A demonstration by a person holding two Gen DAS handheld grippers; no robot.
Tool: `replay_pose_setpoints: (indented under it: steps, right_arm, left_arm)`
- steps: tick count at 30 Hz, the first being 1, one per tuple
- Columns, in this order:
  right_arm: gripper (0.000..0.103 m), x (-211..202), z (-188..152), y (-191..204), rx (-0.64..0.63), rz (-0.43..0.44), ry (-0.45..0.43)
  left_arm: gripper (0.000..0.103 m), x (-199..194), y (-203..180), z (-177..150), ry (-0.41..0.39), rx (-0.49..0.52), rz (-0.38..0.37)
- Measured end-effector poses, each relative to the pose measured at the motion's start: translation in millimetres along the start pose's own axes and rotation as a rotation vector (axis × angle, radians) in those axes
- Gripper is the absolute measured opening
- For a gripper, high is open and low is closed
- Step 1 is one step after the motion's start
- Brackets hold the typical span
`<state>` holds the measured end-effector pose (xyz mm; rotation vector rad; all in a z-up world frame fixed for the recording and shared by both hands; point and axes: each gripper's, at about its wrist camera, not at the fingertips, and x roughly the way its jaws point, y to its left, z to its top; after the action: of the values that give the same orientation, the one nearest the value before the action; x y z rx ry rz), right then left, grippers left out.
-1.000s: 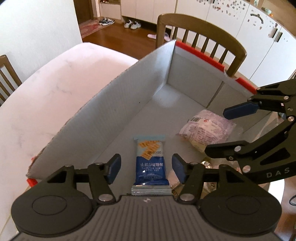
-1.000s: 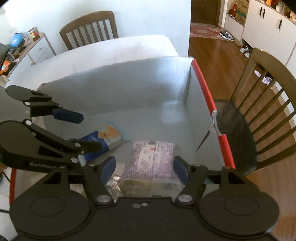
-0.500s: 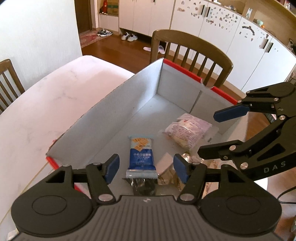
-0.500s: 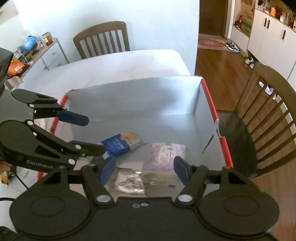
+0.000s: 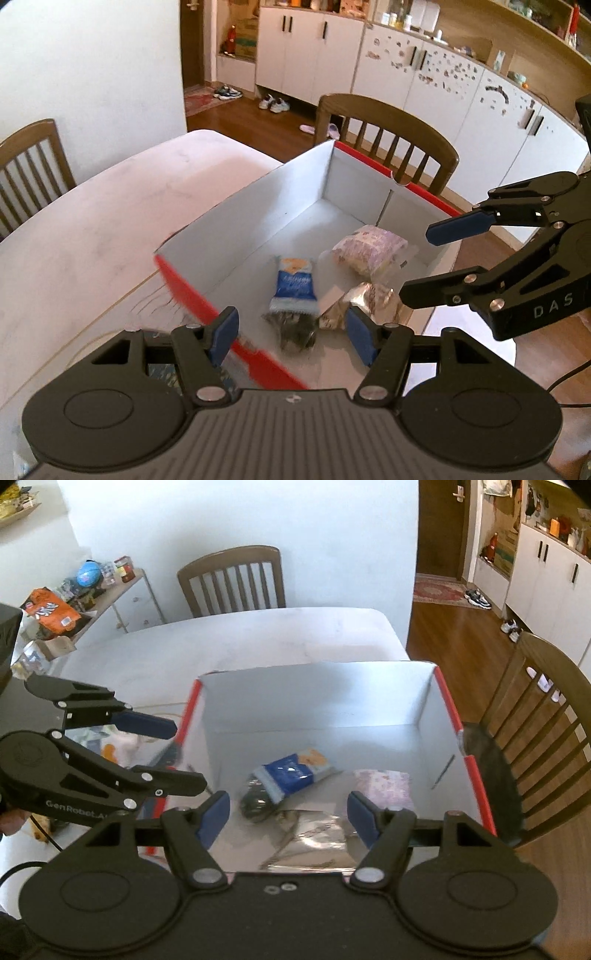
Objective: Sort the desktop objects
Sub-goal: 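Move both open grippers over the yellow toy and black snack bag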
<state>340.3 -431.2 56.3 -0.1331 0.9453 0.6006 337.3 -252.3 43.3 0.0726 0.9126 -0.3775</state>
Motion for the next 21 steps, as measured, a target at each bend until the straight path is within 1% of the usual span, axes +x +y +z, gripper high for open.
replay_pose_setpoints:
  steps: [2, 5, 8, 12, 15, 21]
  right_arm:
    - [0.071, -2, -1, 9, -0.008, 0.012, -0.004]
    - [0.071, -5, 0, 25, -0.023, 0.02, -0.014]
    - [0.072, -7, 0, 43, -0.037, 0.032, -0.034]
    - [0.072, -5, 0, 68, -0.064, 0.036, -0.048]
    - [0.072, -2, -2, 86, -0.077, 0.03, -0.057]
    - [0.072, 7, -9, 128, -0.096, 0.056, -0.057]
  left_arm:
    - [0.067, -11, 6, -10, -0.013, -0.015, 0.01]
    - [0.068, -27, 17, -23, -0.03, -0.048, 0.016]
    - [0.074, -43, 29, -38, -0.05, -0.077, 0.031]
    - [0.076, -63, 46, -55, -0.07, -0.111, 0.042]
    - [0.081, -77, 56, -70, -0.081, -0.113, 0.06]
    - [0.083, -106, 80, -102, -0.096, -0.125, 0.102]
